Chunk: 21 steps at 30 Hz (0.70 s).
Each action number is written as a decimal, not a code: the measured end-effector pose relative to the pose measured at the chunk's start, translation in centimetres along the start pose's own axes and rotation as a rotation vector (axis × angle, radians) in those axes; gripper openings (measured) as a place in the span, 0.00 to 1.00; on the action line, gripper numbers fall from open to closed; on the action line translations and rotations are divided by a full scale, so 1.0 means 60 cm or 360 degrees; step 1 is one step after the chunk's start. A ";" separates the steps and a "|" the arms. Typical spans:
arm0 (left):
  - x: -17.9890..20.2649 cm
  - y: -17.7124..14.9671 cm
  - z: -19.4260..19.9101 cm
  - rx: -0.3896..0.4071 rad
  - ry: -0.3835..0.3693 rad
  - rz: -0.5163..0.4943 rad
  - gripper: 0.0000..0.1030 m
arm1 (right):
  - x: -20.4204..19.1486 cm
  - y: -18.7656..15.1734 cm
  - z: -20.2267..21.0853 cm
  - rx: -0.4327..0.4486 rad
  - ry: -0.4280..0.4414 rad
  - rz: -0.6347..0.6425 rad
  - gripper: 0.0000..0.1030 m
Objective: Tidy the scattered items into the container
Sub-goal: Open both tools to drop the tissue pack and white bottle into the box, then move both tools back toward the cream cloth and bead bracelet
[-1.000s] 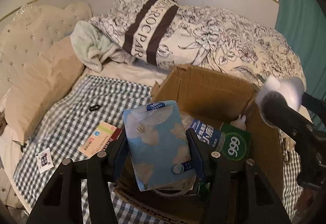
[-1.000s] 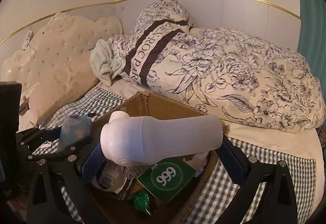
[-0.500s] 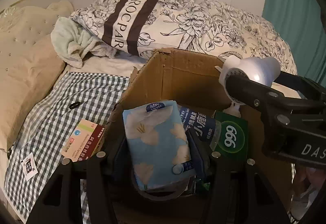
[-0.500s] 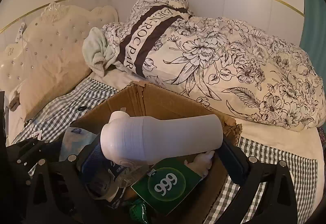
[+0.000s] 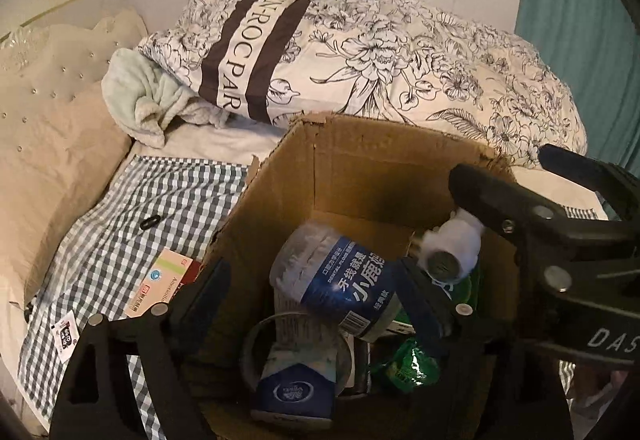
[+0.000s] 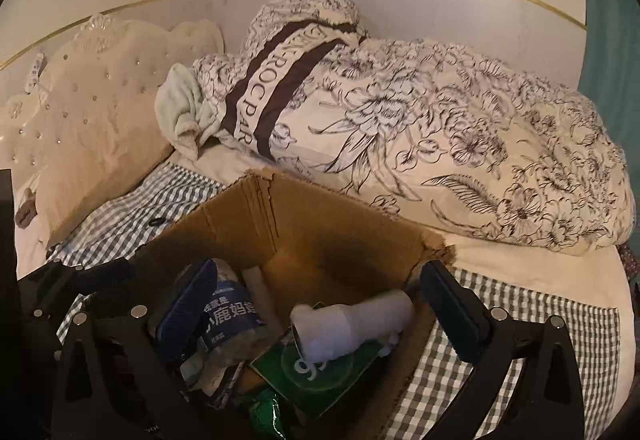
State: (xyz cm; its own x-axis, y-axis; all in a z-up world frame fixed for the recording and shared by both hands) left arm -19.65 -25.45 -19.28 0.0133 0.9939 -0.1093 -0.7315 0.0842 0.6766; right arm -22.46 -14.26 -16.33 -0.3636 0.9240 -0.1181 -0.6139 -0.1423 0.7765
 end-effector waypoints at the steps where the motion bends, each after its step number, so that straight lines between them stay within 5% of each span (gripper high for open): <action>1: 0.001 0.003 0.003 0.0002 0.0006 -0.0002 0.84 | 0.004 0.003 0.006 0.0012 -0.0002 -0.0009 1.00; 21: 0.043 0.064 0.124 0.0199 0.0093 -0.0044 1.00 | 0.087 0.029 0.155 0.0182 -0.0117 -0.0098 1.00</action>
State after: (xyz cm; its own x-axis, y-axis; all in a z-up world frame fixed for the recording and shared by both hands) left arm -17.37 -22.03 -11.53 -0.0101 0.9856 -0.1689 -0.6409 0.1233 0.7576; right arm -18.94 -6.37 -9.83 -0.2729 0.9538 -0.1255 -0.5482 -0.0470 0.8350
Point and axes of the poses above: each gripper's, at about its wrist camera, not at the fingertips, and z roughly against the way its jaws point, x to its right, y to its top, the point moved 9 cm from there along -z, roughly the way its jaws point, and after that the axes turned 10 degrees about -z, right-handed, at the moved point
